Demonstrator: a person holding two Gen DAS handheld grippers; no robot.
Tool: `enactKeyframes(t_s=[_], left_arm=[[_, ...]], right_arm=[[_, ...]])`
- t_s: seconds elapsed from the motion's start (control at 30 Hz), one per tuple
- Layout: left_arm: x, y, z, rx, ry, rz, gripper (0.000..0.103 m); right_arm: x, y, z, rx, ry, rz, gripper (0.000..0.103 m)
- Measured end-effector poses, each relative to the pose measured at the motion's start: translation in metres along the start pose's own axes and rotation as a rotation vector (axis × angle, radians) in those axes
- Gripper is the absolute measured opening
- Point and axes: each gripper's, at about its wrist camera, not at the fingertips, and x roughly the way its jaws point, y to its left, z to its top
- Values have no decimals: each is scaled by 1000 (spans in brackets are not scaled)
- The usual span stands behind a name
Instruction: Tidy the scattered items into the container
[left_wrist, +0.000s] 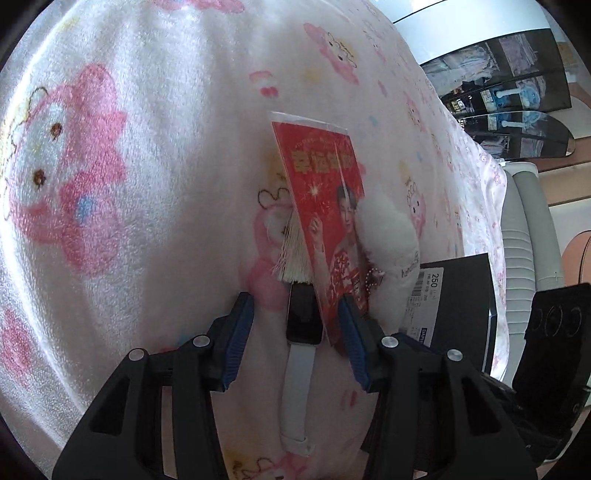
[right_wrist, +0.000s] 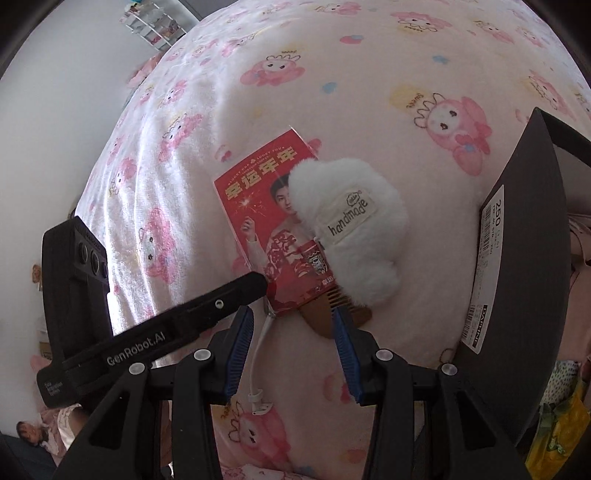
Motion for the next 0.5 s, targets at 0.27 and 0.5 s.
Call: enactKeyframes(t_s=[0.27, 0.5], left_arm=[[13, -7, 15, -4, -4, -18, 13], [-19, -9, -5, 11, -55, -26, 6]], right_arm=[[-10, 0, 0, -27, -30, -13, 40], [-12, -1, -4, -18, -33, -10, 41]])
